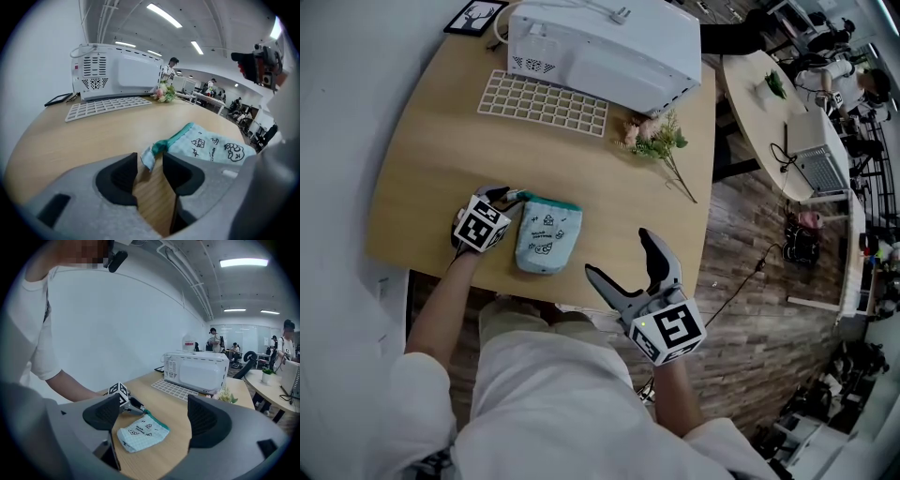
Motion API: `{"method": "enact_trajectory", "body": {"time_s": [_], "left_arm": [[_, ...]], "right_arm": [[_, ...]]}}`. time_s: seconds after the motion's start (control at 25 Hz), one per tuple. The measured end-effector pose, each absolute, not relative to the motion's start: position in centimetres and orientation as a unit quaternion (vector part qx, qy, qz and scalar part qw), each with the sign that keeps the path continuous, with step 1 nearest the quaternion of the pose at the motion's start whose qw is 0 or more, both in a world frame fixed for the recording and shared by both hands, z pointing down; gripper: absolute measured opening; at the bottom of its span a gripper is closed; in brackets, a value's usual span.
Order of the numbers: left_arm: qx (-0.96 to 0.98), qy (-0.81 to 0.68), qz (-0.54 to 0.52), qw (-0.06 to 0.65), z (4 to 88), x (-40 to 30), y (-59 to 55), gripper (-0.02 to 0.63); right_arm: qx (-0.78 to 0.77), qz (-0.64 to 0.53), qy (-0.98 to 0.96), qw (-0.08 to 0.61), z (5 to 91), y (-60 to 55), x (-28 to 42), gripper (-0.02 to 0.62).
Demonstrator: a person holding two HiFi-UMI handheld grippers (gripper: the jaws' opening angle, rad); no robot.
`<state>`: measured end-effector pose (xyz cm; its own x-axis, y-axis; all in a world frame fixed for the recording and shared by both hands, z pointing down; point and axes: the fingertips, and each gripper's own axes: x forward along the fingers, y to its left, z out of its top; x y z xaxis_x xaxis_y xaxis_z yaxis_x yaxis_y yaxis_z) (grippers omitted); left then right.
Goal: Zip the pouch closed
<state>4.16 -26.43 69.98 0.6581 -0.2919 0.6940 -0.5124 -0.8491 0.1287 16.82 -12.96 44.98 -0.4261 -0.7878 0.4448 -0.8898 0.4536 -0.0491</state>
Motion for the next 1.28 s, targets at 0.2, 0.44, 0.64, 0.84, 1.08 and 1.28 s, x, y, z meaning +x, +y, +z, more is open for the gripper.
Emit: {"method": "enact_trajectory", "body": {"time_s": [0.2,0.44,0.64,0.84,1.08,1.28], "left_arm": [[0.892,-0.231,0.362,0.143,70.4,4.1,-26.6,0.090],[0.891,-0.238,0.357,0.146,70.2,3.9,-26.3,0.047],[0.913,-0.242,0.293,0.150,67.4,4.1,-26.3,0.032],[0.947,-0.196,0.223,0.121,62.0,5.1,-25.4,0.029],[0.971,-0.145,0.156,0.110,56.4,5.6,-23.5,0.029],[0.983,-0.108,0.099,0.108,52.1,5.7,-22.1,0.029]], "right_arm": [[0.504,0.138,-0.833,0.181,44.9,-12.8,16.9,0.437],[0.494,0.134,-0.840,0.182,44.6,-12.9,16.5,0.434],[0.479,0.127,-0.848,0.188,44.5,-13.5,16.2,0.407],[0.453,0.103,-0.862,0.203,44.1,-14.2,15.3,0.369],[0.436,0.067,-0.870,0.220,43.3,-15.1,14.1,0.336],[0.428,0.054,-0.875,0.221,42.8,-15.7,13.0,0.293]]}}
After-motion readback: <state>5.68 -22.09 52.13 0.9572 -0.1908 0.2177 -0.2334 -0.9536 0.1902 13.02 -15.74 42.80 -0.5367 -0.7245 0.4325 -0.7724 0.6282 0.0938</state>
